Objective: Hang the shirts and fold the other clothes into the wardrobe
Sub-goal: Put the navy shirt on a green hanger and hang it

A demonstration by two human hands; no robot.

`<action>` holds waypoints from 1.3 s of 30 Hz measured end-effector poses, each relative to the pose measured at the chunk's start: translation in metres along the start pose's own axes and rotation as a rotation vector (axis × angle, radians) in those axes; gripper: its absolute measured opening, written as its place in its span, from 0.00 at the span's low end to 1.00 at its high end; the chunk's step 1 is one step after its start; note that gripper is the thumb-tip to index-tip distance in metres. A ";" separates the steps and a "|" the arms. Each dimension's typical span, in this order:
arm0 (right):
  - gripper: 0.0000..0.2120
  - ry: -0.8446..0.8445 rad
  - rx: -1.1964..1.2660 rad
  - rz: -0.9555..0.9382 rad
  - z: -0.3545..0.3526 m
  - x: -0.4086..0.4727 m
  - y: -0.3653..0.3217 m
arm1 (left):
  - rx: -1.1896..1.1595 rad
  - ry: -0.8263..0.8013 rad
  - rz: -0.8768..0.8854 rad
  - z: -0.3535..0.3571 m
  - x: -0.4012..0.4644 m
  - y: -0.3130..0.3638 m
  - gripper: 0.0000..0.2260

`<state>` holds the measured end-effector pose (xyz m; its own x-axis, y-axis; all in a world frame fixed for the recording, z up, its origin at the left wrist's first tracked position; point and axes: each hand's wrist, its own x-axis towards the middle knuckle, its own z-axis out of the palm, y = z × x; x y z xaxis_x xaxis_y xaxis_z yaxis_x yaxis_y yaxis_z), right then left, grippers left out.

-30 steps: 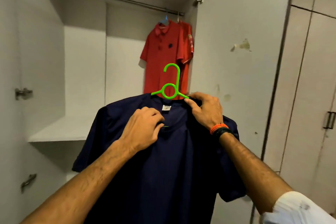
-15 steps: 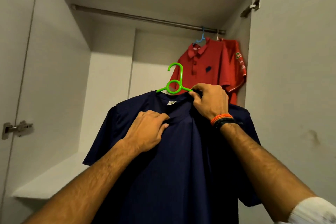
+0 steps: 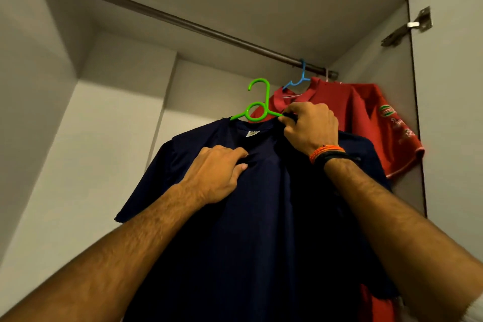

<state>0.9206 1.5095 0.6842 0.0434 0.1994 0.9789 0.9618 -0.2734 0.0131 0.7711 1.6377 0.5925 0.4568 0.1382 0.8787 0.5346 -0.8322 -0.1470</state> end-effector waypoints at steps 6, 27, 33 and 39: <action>0.11 0.082 -0.161 0.010 0.054 0.065 0.008 | -0.080 0.074 0.074 0.043 0.080 -0.055 0.16; 0.11 0.302 -0.384 -0.031 0.117 0.251 0.078 | -0.158 0.264 0.134 0.106 0.303 -0.087 0.18; 0.15 0.318 -0.393 0.034 0.109 0.289 0.081 | -0.226 0.287 0.115 0.099 0.345 -0.091 0.16; 0.14 0.262 -0.430 -0.022 0.114 0.286 0.082 | -0.262 0.256 0.115 0.116 0.347 -0.089 0.14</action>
<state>1.0426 1.6513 0.9422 -0.0980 -0.0185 0.9950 0.7607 -0.6460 0.0629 0.9644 1.8222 0.8574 0.2934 -0.0745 0.9531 0.2750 -0.9482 -0.1588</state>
